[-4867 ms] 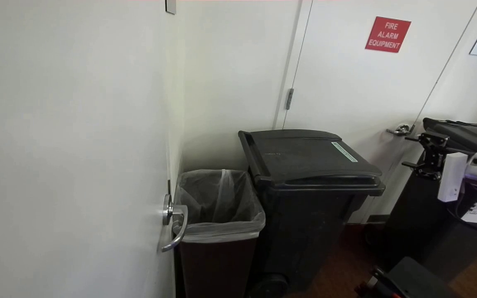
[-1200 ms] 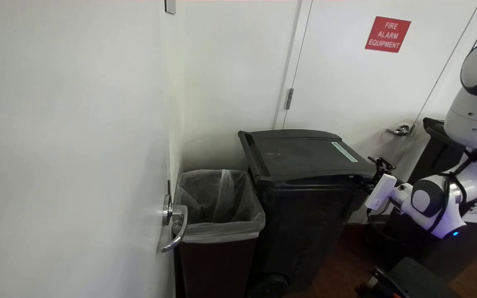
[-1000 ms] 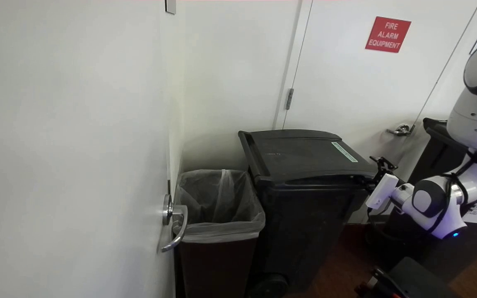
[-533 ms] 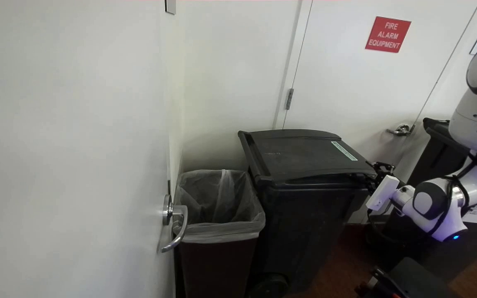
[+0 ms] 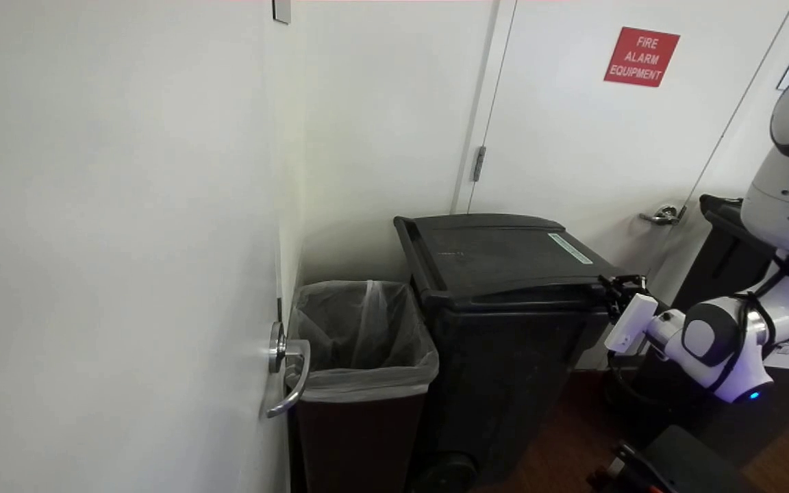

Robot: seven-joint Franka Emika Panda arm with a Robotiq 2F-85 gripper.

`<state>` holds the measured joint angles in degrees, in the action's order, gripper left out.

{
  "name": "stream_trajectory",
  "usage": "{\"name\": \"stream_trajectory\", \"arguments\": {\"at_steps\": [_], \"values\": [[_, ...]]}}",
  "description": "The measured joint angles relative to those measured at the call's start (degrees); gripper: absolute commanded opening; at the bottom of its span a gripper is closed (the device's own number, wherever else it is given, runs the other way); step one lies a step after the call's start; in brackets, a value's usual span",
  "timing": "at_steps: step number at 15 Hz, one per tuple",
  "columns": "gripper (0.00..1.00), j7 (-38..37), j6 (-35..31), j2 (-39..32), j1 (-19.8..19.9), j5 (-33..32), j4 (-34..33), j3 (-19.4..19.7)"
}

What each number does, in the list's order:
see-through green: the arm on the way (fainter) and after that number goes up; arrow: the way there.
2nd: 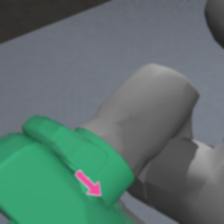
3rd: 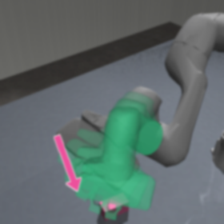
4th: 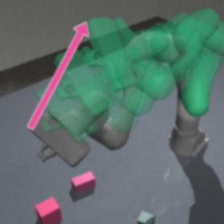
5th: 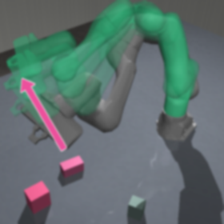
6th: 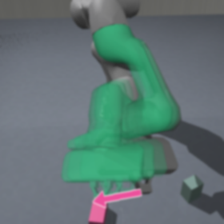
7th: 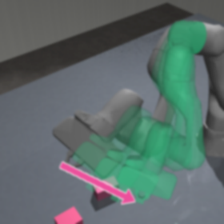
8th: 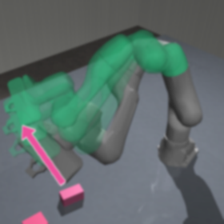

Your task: Open the lid of the trash bin

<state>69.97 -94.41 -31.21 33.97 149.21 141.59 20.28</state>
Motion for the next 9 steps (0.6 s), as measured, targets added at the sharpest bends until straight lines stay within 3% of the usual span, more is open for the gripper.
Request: {"name": "stream_trajectory", "arguments": {"at_steps": [5,9], "values": [[0.02,2.4,-0.1,3.4,-4.4,-0.1,2.2,4.1],[0.02,6.4,-4.1,11.2,-9.1,-0.9,5.3,8.0]]}}
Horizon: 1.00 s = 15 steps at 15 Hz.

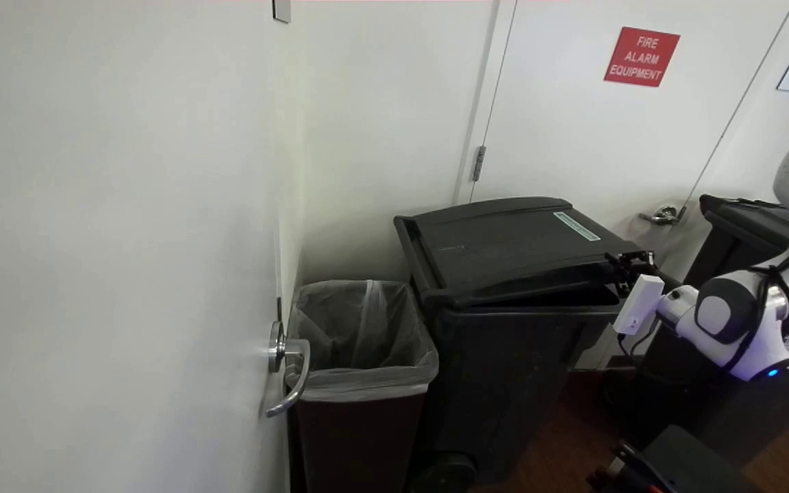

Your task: Open the lid of the trash bin

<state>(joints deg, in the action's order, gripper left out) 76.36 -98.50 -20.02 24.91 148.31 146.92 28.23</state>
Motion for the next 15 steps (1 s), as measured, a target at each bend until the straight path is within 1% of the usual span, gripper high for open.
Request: {"name": "stream_trajectory", "arguments": {"at_steps": [4,7,11,15], "values": [[0.02,4.8,-9.3,9.4,-2.4,-0.6,1.9,0.6],[0.02,9.0,-17.2,16.7,-3.6,-0.6,2.8,-0.4],[0.02,14.4,-27.1,25.7,-3.7,-0.3,3.1,-3.8],[0.02,18.8,-36.1,33.3,-3.5,0.2,2.9,-8.3]]}}
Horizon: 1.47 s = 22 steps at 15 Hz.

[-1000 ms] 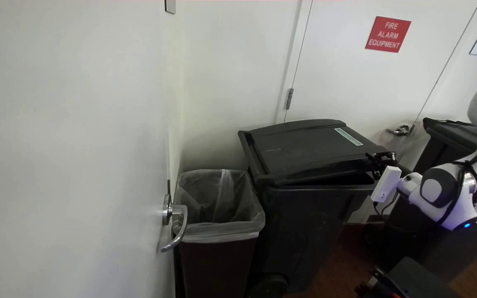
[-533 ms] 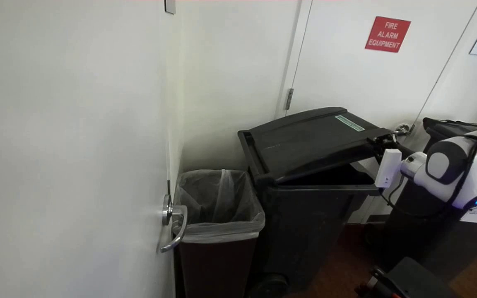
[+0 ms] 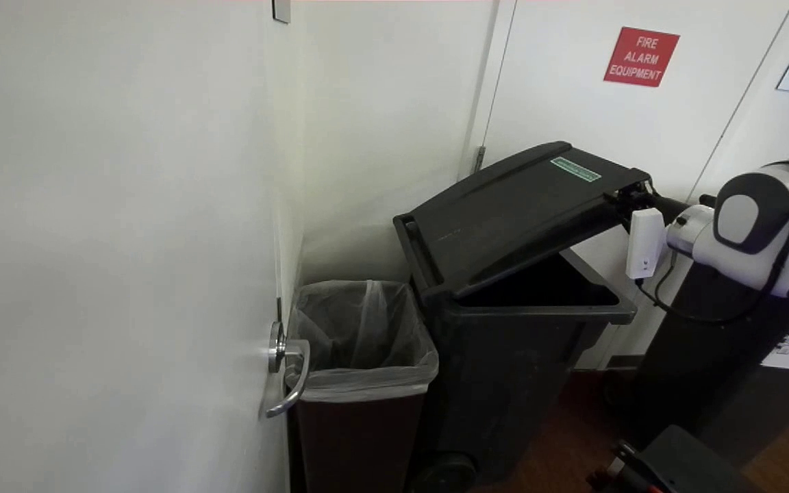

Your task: Open the lid of the trash bin

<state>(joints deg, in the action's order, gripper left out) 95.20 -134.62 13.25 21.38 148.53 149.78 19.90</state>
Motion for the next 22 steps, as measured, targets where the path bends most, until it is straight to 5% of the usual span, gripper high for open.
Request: {"name": "stream_trajectory", "arguments": {"at_steps": [4,16,22], "values": [[0.07,3.2,-6.0,4.5,0.6,0.5,-0.7,-4.0],[0.02,3.8,-6.3,1.1,3.0,0.4,-1.1,-4.2],[0.02,7.0,-12.6,4.5,3.0,0.3,-3.7,-8.4]]}}
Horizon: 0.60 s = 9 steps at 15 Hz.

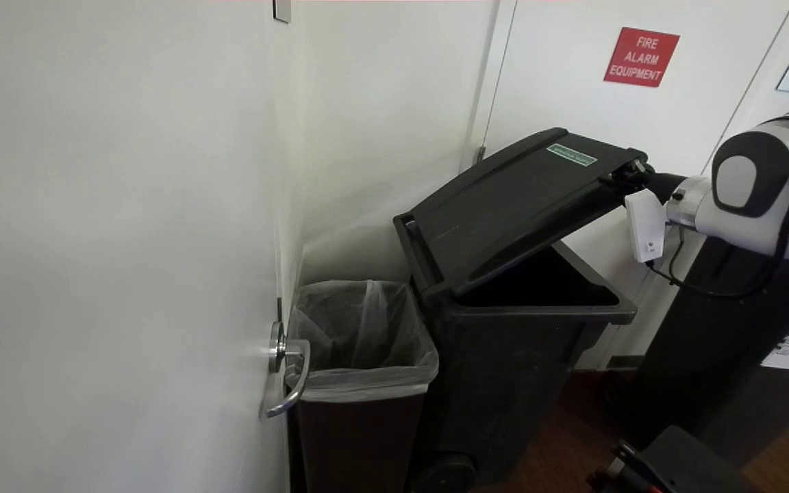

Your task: Open the lid of the trash bin

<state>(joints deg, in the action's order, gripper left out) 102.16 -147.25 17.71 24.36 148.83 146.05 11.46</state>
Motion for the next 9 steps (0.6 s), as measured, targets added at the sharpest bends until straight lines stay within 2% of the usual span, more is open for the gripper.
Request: {"name": "stream_trajectory", "arguments": {"at_steps": [9], "values": [[0.02,6.7,-5.7,6.7,0.7,0.0,-2.0,-10.2]]}}
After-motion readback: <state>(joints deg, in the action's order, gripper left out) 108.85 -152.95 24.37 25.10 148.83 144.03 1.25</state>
